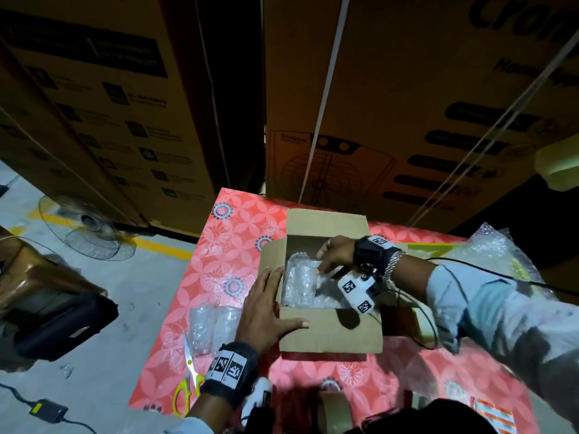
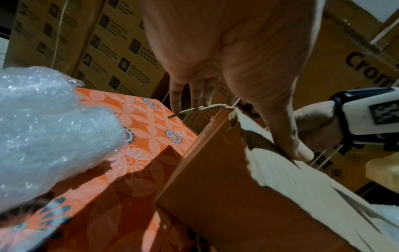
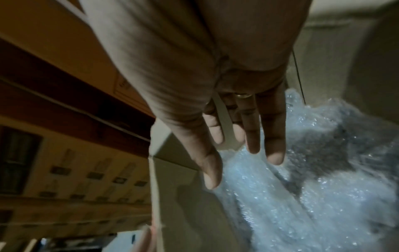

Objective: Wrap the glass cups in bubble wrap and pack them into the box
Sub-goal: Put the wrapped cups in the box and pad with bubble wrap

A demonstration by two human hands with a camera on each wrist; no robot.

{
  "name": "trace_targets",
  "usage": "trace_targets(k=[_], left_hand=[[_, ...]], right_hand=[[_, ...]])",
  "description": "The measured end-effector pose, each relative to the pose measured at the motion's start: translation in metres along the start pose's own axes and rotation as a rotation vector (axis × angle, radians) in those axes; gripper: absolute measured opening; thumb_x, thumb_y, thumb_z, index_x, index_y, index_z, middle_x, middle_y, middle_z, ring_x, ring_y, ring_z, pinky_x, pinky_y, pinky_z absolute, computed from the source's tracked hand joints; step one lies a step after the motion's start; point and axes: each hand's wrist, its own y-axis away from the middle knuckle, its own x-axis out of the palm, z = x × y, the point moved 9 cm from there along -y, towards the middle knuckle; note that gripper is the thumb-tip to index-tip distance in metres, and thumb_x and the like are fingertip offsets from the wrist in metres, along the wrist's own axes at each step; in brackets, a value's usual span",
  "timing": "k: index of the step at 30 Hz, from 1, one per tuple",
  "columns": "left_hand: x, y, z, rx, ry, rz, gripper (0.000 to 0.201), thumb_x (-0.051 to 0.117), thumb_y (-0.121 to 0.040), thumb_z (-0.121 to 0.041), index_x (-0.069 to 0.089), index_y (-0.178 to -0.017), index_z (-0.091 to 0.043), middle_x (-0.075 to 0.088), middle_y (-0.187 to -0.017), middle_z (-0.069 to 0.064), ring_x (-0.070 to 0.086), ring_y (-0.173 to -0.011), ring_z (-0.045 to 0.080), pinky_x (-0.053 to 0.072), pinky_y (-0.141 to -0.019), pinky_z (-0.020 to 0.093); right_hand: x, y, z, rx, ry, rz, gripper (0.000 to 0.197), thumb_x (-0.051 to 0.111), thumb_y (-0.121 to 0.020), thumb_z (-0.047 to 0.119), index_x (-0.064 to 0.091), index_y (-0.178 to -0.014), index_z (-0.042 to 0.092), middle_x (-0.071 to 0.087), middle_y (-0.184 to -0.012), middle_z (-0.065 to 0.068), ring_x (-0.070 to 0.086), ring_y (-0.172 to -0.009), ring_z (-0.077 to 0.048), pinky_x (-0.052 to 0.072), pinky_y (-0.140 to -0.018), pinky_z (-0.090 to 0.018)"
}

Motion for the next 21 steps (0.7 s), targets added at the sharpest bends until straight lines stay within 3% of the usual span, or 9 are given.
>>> trace_targets(k=[2,5,10,12,16,19,21], left_hand=[[-0.009,0.002,-0.002,0.004,0.024,0.003,0.126,0.095,-0.059,-0.057,0.025,-0.161,-0.031,0.027,-0.164,-0.007,0.029,-0.148,0.015,0.034,-0.121,0.039],[-0.035,0.013,0.006,-0.003,0.082,-0.014,0.12,0.096,-0.061,-0.051,0.029,-0.159,-0.032,0.035,-0.159,-0.007,0.035,-0.142,0.013,0.039,-0.118,0.042],[-0.09,0.057,0.059,-0.079,0.057,-0.06,0.115,0.094,-0.061,-0.053,0.034,-0.157,-0.033,0.047,-0.152,-0.002,0.045,-0.136,0.018,0.045,-0.107,0.039],[-0.105,0.076,0.083,-0.126,0.034,-0.065,0.117,0.096,-0.058,-0.052,0.036,-0.156,-0.032,0.049,-0.15,-0.002,0.047,-0.135,0.02,0.046,-0.105,0.04],[-0.12,0.102,0.117,-0.172,0.003,-0.016,0.122,0.094,-0.05,-0.061,0.04,-0.155,-0.029,0.049,-0.149,-0.002,0.047,-0.135,0.018,0.041,-0.098,0.029],[-0.122,0.107,0.133,-0.167,-0.043,-0.008,0.109,0.098,-0.065,-0.038,0.04,-0.156,-0.029,0.052,-0.145,0.001,0.05,-0.131,0.021,0.04,-0.094,0.024],[-0.119,0.106,0.14,-0.149,-0.09,0.004,0.107,0.096,-0.069,-0.031,0.038,-0.158,-0.027,0.052,-0.141,0.003,0.052,-0.128,0.023,0.043,-0.094,0.028]], right_hand=[[-0.007,0.027,0.007,-0.054,-0.146,-0.006,0.041,0.083,-0.08,0.0,0.065,-0.117,0.0,0.073,-0.109,-0.02,0.073,-0.092,-0.028,0.062,-0.087,-0.044],[0.005,0.066,0.023,-0.191,-0.349,-0.003,0.03,0.077,-0.083,-0.006,0.066,-0.111,-0.003,0.073,-0.099,-0.019,0.073,-0.089,-0.028,0.063,-0.085,-0.04],[0.076,0.103,0.044,-0.336,-0.521,0.051,0.017,0.075,-0.086,-0.004,0.07,-0.103,-0.001,0.073,-0.094,-0.018,0.073,-0.088,-0.029,0.063,-0.08,-0.038],[0.109,0.102,0.046,-0.349,-0.517,0.04,0.019,0.077,-0.087,0.0,0.071,-0.105,-0.002,0.074,-0.091,-0.015,0.072,-0.084,-0.027,0.062,-0.079,-0.037],[0.181,0.089,0.047,-0.323,-0.504,0.034,0.024,0.075,-0.089,0.0,0.066,-0.109,-0.01,0.071,-0.084,-0.011,0.071,-0.073,-0.015,0.06,-0.069,-0.03],[0.219,0.066,0.042,-0.307,-0.52,0.019,0.026,0.078,-0.087,0.007,0.067,-0.107,-0.005,0.067,-0.079,-0.011,0.07,-0.077,-0.024,0.06,-0.08,-0.044],[0.235,0.043,0.032,-0.256,-0.5,-0.042,0.036,0.083,-0.082,0.017,0.064,-0.109,0.003,0.062,-0.074,-0.004,0.065,-0.072,-0.018,0.056,-0.073,-0.039]])
